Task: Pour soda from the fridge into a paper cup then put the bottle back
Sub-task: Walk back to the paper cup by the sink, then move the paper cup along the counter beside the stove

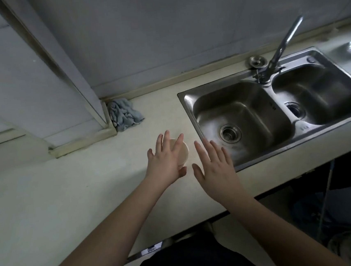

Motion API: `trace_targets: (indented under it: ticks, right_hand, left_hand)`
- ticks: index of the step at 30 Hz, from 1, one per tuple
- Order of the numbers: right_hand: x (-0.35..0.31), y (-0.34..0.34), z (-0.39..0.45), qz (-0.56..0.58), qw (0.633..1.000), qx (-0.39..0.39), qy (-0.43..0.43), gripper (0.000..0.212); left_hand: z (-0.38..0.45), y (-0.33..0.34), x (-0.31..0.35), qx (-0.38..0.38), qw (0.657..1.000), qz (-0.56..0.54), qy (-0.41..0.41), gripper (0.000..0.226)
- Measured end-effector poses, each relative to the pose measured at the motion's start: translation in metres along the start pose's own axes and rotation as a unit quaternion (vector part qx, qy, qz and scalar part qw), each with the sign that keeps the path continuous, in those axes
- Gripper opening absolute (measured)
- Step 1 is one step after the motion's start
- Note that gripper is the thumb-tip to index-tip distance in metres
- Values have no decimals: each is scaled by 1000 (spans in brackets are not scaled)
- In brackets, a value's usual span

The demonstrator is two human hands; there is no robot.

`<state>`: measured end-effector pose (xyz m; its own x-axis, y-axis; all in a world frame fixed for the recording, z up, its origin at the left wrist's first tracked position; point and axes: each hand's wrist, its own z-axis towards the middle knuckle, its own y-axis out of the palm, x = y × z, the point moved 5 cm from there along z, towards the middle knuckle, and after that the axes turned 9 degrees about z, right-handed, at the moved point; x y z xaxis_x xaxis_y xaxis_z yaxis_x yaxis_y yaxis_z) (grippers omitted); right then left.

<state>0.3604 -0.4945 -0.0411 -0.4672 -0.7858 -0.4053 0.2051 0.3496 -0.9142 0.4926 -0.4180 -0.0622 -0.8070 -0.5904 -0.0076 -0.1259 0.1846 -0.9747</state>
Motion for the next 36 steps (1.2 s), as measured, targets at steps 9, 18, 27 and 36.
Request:
trace_targets:
  ticks: [9,18,27,36]
  right_hand:
    - [16,1,23,17,997,-28,-68,57]
    - [-12,6,34,34,988,-61,-139,59]
    - [-86,20,16,25,969,-65,-237,57]
    - [-194,56,-34,27,934,-84,-347,55]
  left_hand:
    - [16,-6,7,-34,997,-27,-63,73]
    - [-25,-17,-18,-26,990,-36,-132,65]
    - [-109,-26,-68,5,975,-45,-216,66]
    - [-226,-21,-130,24,947,-90,-308,63]
